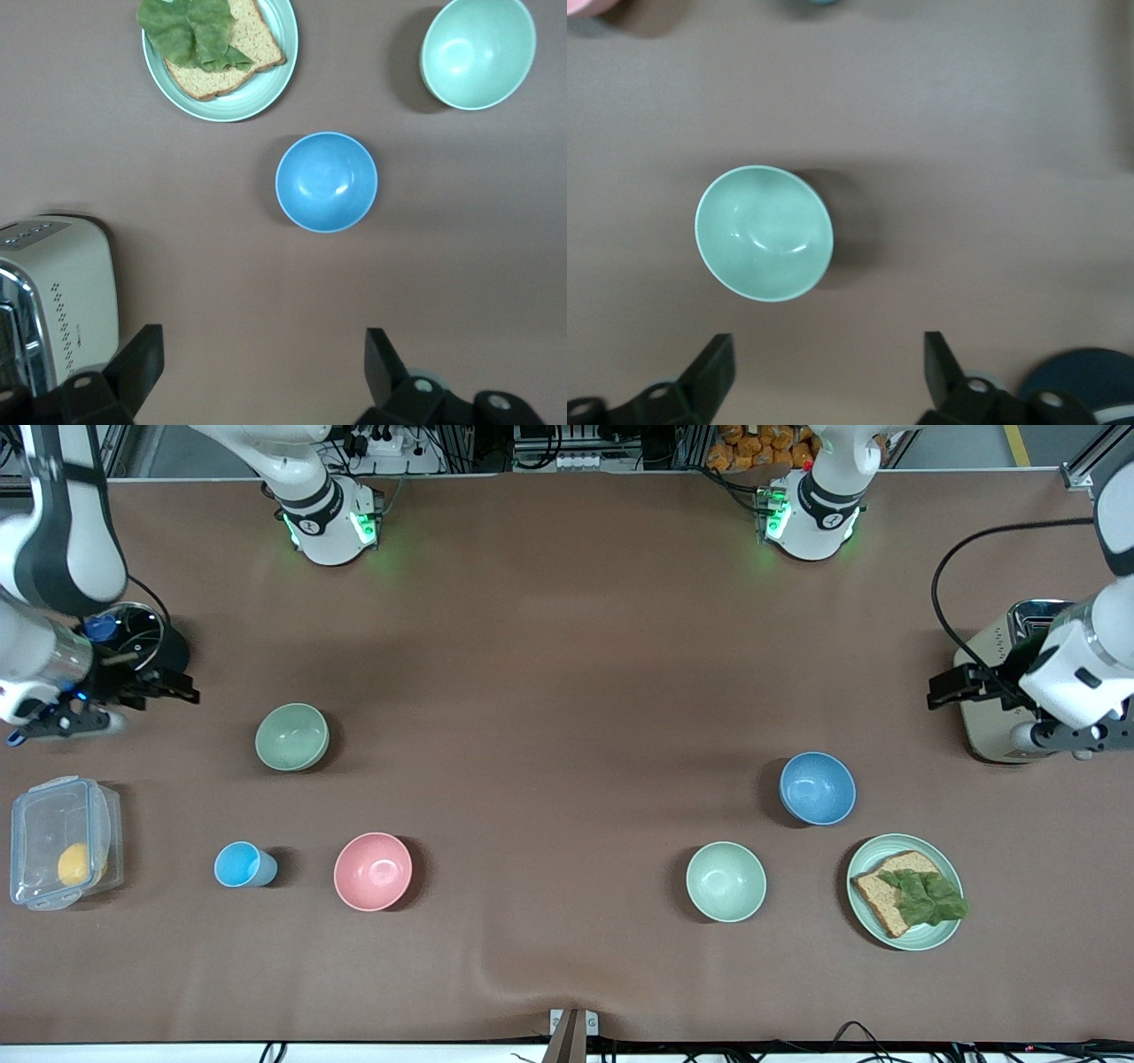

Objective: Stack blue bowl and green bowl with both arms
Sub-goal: 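Lower the right gripper to the green bowl while the left gripper reaches the blue bowl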

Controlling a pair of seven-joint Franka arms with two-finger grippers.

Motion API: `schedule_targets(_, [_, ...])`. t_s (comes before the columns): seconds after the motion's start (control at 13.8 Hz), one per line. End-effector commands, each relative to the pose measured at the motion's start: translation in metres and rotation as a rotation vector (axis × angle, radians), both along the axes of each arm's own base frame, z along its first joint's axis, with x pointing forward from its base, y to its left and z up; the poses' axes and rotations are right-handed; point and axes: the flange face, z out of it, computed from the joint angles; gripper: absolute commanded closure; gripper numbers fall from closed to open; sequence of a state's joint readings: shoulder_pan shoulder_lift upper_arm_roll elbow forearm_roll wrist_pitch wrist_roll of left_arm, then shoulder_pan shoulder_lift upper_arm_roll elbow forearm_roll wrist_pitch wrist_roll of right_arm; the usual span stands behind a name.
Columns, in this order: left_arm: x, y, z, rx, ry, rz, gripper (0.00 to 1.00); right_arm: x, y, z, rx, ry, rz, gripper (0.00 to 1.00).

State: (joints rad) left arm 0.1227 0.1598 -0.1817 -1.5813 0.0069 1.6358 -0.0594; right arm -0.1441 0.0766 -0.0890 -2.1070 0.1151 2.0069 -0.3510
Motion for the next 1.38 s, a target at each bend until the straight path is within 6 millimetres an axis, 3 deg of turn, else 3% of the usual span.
schedule_targets(0.0, [0.006, -0.004, -0.056, 0.005, -0.016, -0.032, 0.00, 0.013, -0.005, -0.040, 0.043, 0.005, 0.005, 0.14])
schedule_targets(0.29, [0.006, -0.002, -0.138, -0.006, -0.049, -0.027, 0.00, 0.025, 0.007, -0.101, 0.029, 0.016, 0.041, 0.24])
schedule_targets(0.51, [0.017, 0.003, -0.210, -0.025, 0.019, -0.018, 0.00, 0.025, 0.019, -0.123, 0.035, 0.042, 0.085, 0.32])
schedule_targets(0.73, [0.021, 0.005, -0.247, -0.037, 0.041, -0.010, 0.00, 0.019, 0.019, -0.135, 0.035, 0.031, 0.118, 0.34])
schedule_targets(0.94, [0.026, 0.006, -0.282, -0.048, 0.029, -0.003, 0.00, 0.015, 0.017, -0.151, 0.031, 0.022, 0.134, 0.51])
schedule_targets(1.31, [0.029, 0.003, -0.310, -0.057, 0.032, -0.002, 0.00, 0.014, 0.017, -0.162, 0.038, 0.025, 0.118, 0.72])
